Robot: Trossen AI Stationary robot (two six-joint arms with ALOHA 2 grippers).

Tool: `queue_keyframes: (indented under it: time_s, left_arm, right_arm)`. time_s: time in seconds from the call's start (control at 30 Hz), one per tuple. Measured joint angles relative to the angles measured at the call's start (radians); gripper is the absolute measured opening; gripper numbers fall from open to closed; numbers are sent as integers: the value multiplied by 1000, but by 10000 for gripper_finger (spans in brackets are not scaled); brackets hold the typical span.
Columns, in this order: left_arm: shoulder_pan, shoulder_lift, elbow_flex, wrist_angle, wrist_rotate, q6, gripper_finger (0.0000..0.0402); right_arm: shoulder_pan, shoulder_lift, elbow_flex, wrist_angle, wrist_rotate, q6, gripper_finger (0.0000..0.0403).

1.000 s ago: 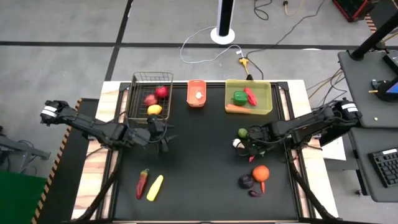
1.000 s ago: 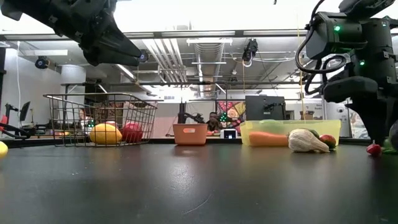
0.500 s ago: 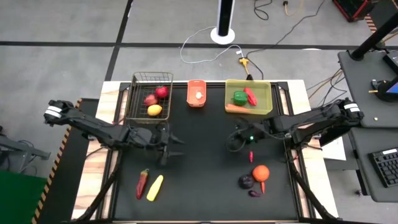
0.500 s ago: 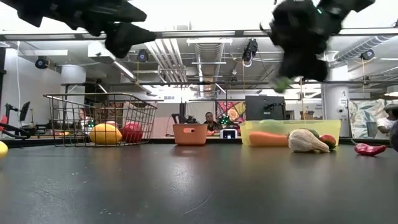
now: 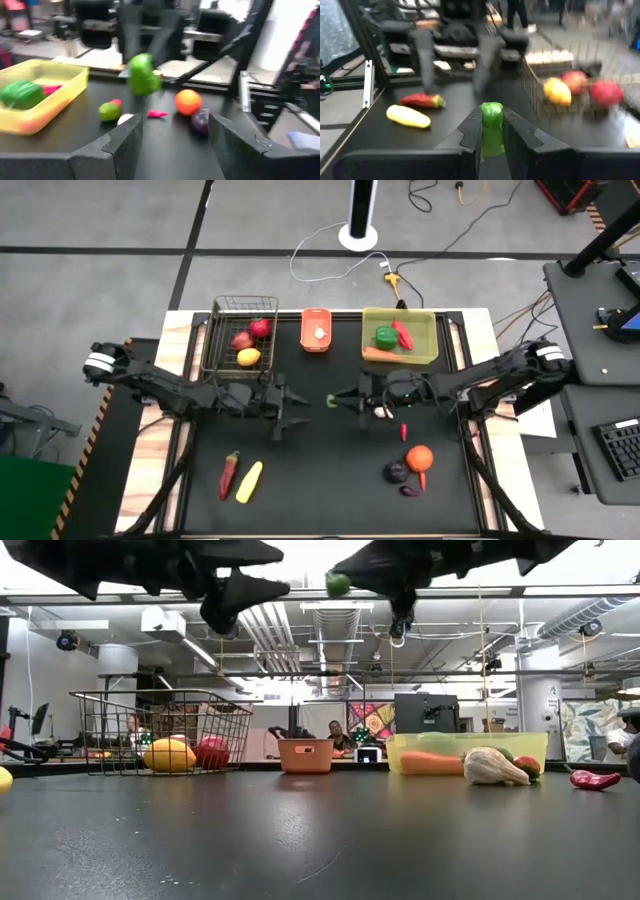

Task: Sort produce into baskets
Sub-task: Put the green chili pepper into the orange bin

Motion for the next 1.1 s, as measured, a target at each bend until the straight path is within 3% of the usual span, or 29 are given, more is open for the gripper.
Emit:
queue_keyframes:
  time_s: [0.27,0.67,0.8,1.1]
  left_arm:
    - [23,50,0,44,-59,-31,219]
    - [35,101,0,106,-58,1,217]
    - [35,112,0,125,-51,16,193]
    - [39,111,0,130,-42,16,86]
  right_arm:
    - [4,136,-1,229,-8,-109,54]
    - [4,192,27,280,-8,-143,54]
    - [4,192,29,278,-8,-148,54]
    - [4,191,29,273,-8,-150,54]
